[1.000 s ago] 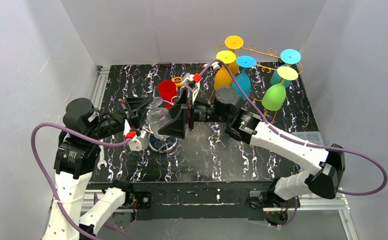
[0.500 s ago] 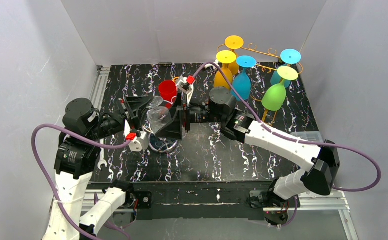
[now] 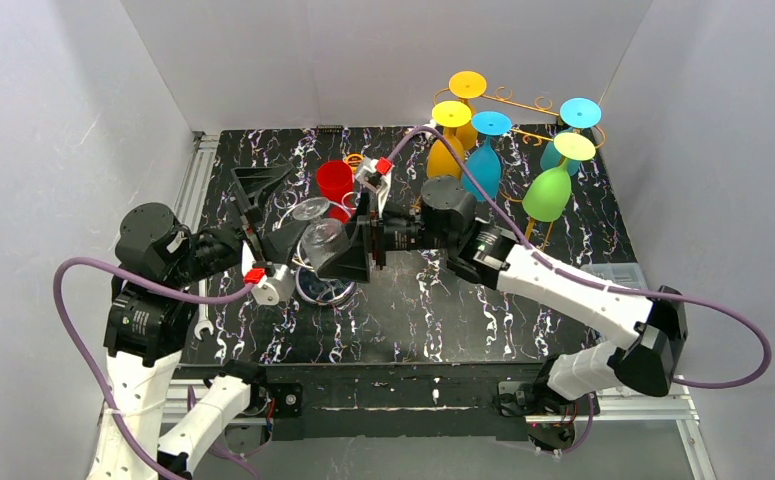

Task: Place the wine glass upside down on the wine glass rack

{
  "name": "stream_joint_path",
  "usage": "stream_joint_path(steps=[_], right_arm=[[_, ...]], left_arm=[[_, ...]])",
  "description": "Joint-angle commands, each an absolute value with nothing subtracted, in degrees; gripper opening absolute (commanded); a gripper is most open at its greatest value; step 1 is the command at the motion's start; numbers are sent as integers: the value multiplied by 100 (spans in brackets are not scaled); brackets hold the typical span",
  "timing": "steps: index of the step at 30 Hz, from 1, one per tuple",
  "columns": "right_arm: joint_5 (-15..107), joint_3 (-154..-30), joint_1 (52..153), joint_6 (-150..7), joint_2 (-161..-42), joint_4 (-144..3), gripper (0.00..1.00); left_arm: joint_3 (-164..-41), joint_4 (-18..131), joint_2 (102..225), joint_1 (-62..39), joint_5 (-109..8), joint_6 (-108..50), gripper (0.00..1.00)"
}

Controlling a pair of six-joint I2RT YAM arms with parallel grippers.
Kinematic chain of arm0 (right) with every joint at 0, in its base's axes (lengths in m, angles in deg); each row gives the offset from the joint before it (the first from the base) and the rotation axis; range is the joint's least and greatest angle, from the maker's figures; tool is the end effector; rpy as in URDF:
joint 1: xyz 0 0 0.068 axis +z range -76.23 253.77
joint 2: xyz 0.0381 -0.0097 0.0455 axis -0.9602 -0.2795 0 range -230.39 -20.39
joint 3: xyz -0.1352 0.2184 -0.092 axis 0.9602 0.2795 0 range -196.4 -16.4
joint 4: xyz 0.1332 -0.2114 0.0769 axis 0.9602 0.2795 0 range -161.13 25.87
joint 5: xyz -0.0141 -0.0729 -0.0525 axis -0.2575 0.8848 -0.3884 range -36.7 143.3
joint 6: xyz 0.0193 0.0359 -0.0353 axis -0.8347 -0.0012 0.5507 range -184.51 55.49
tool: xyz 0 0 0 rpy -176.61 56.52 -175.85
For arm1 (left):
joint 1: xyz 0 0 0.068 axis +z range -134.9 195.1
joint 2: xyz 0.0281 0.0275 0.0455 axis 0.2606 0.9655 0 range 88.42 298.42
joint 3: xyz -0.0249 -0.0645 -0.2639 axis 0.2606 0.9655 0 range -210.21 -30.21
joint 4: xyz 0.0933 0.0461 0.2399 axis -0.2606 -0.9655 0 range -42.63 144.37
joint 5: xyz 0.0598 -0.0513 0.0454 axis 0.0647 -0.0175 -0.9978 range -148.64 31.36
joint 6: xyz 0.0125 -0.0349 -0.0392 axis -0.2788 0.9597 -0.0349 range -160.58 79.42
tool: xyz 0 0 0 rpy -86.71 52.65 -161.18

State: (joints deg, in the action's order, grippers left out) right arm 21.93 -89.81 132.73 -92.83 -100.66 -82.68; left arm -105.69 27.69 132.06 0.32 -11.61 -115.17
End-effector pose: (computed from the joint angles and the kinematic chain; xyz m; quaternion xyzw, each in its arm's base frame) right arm 0.1541 0.2921 0.4125 -0.3641 0.5766 0.6212 0.3860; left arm 0.0931 -0.0516 0.4848 0.6443 0.2327 0.1041 0.7210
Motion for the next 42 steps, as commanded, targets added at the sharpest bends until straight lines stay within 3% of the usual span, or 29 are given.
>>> stream_joint_path(steps=[1,15,22,27,34,42], right_arm=[[2719,-8970,13284,-8867,-9317,-7963,40],[3489,-7211,13292,-8661,-7577,-6951,36],[3716,-6847,13292,-8492,-7605,-7273,32],[3775,-6851,13310,-8406,-7700,-7337,23],[3872,-6775,13319,-8323,-7815,-7526,12],[3944,-6639,13321,-8214,-7857,-7648,10]], left_arm=[[-10544,2937,13061,4,-1158,-11138,98],[-10606,2300,13148,-1,-2698,-9266,98],[-10354,2654,13052,3,-3636,-7296,98],[-10614,2527,13188,0,-4346,-6236,98],[-10848,2267,13418,4,-4719,-5968,98],[-10789,2059,13452,5,-4750,-5910,98]])
